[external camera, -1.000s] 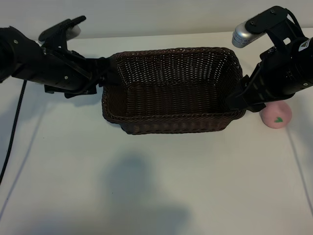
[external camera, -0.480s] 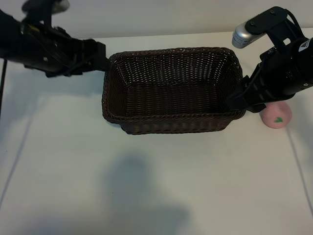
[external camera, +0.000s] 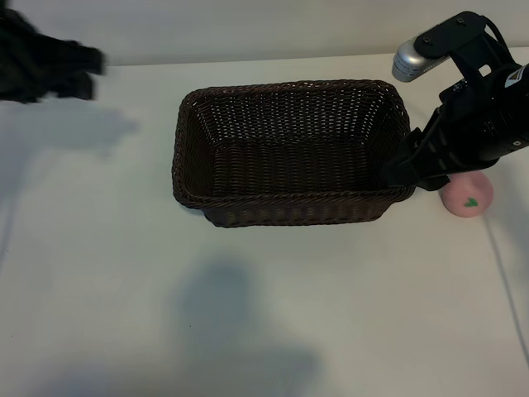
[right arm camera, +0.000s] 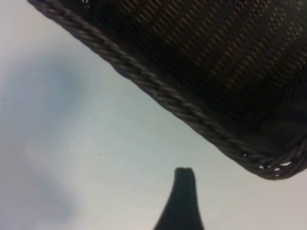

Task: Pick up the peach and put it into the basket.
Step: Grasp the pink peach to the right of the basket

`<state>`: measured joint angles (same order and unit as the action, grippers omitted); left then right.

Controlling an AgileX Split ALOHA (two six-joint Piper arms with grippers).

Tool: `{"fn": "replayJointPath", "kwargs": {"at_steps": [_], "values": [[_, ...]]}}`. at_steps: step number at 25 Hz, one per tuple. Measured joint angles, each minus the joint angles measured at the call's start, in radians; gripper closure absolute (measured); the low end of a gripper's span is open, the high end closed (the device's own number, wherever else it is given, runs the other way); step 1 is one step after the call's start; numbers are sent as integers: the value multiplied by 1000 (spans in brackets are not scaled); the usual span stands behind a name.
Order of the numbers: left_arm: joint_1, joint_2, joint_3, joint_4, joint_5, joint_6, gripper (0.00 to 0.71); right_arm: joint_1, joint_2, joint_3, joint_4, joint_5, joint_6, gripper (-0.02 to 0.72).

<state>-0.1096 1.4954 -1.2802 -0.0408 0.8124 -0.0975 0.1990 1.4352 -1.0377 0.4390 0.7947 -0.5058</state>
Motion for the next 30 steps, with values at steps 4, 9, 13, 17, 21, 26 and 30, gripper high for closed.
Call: {"fn": "replayJointPath", "kwargs": {"at_steps": [4, 9, 13, 17, 21, 26, 30], "values": [[124, -68, 0, -8, 39, 45, 105, 0, 0, 0, 0, 1, 0, 109], [259, -149, 0, -89, 94, 166, 113, 0, 0, 0, 0, 2, 0, 109], [298, -200, 0, -138, 105, 198, 114, 0, 0, 0, 0, 3, 0, 109], [300, -241, 0, -184, 127, 231, 114, 0, 0, 0, 0, 3, 0, 109], [300, -306, 0, -238, 148, 272, 114, 0, 0, 0, 0, 3, 0, 109], [300, -400, 0, -309, 171, 316, 114, 0, 0, 0, 0, 8, 0, 109], [300, -485, 0, -335, 185, 344, 114, 0, 0, 0, 0, 9, 0, 109]]}}
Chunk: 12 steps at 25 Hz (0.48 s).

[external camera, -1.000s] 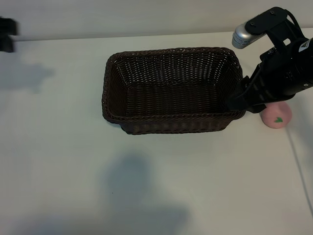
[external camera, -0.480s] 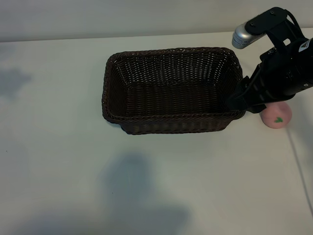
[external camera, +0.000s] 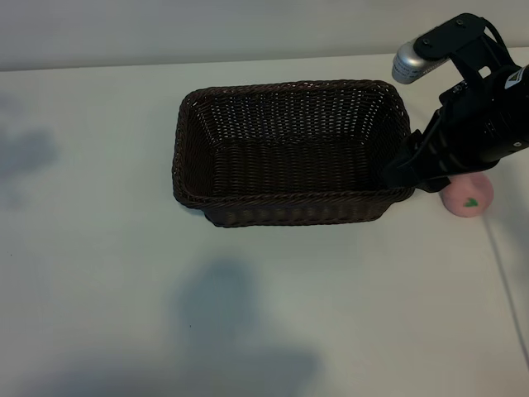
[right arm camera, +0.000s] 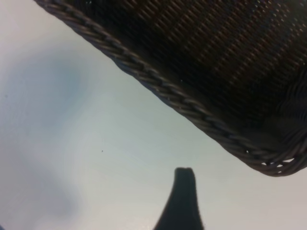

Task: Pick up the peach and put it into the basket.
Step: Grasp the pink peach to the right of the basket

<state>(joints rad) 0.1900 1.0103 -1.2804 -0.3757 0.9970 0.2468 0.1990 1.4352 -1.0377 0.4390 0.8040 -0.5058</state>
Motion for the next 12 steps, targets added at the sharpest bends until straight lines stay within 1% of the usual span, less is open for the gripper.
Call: {"fn": "replayJointPath", "kwargs": {"at_steps": [2, 4, 5, 12], "values": [[0, -48, 5, -4, 1, 13, 114, 0, 0, 0, 0, 0, 0, 109], [0, -99, 35, -9, -2, 24, 114, 0, 0, 0, 0, 0, 0, 109], [0, -152, 65, -18, -8, 31, 114, 0, 0, 0, 0, 0, 0, 109], [0, -341, 295, -104, -53, 128, 114, 0, 0, 0, 0, 1, 0, 109]]}}
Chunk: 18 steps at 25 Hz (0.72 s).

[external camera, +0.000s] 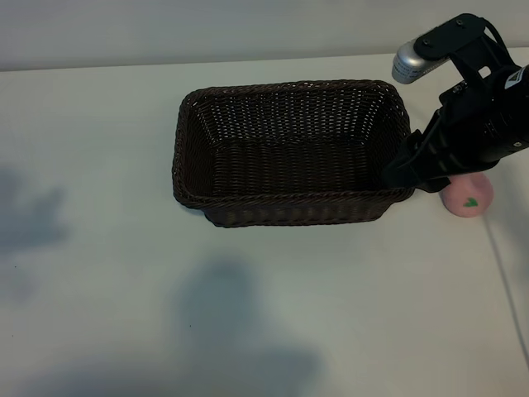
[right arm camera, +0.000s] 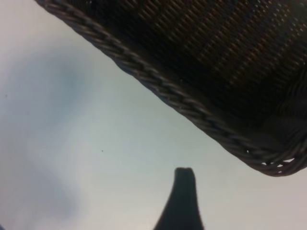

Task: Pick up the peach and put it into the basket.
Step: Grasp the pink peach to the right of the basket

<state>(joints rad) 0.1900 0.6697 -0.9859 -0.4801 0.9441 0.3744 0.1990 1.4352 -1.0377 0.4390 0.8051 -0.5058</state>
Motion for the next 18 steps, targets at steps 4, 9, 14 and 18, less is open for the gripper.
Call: {"fn": "replayJointPath", "kwargs": {"at_steps": [4, 9, 14, 18], "values": [[0, -103, 90, -6, -7, 10, 114, 0, 0, 0, 0, 0, 0, 109], [0, -224, 194, -3, -7, 12, 114, 0, 0, 0, 0, 0, 0, 109], [-3, -292, 314, 13, -10, 12, 114, 0, 0, 0, 0, 0, 0, 109], [-18, -317, 374, 53, -4, 13, 114, 0, 0, 0, 0, 0, 0, 109]]}}
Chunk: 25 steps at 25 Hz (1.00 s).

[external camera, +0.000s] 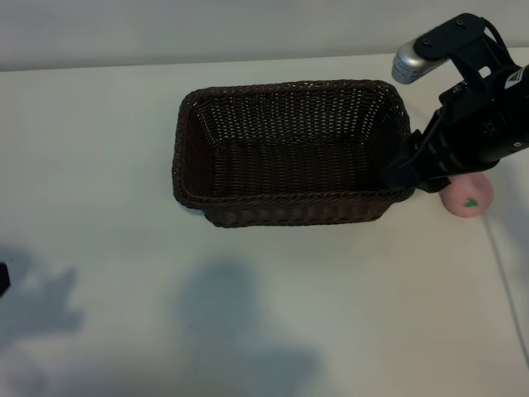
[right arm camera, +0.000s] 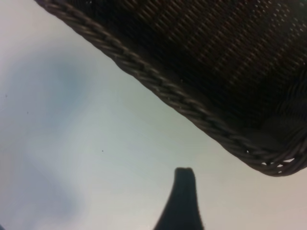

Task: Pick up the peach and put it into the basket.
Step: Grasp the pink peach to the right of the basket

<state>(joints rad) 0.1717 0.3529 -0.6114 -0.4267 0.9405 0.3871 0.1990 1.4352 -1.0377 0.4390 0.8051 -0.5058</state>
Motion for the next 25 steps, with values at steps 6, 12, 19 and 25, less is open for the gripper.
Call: {"fn": "replayJointPath", "kwargs": {"at_steps": [6, 12, 19, 25], "values": [[-43, -55, 13, 121, 40, -64, 114, 0, 0, 0, 0, 0, 0, 109], [-64, -91, 20, 171, 86, -115, 114, 0, 0, 0, 0, 0, 0, 109], [-68, -105, 85, 172, 83, -122, 116, 0, 0, 0, 0, 0, 0, 109], [-75, -105, 86, 214, 98, -149, 118, 0, 0, 0, 0, 0, 0, 109]]}}
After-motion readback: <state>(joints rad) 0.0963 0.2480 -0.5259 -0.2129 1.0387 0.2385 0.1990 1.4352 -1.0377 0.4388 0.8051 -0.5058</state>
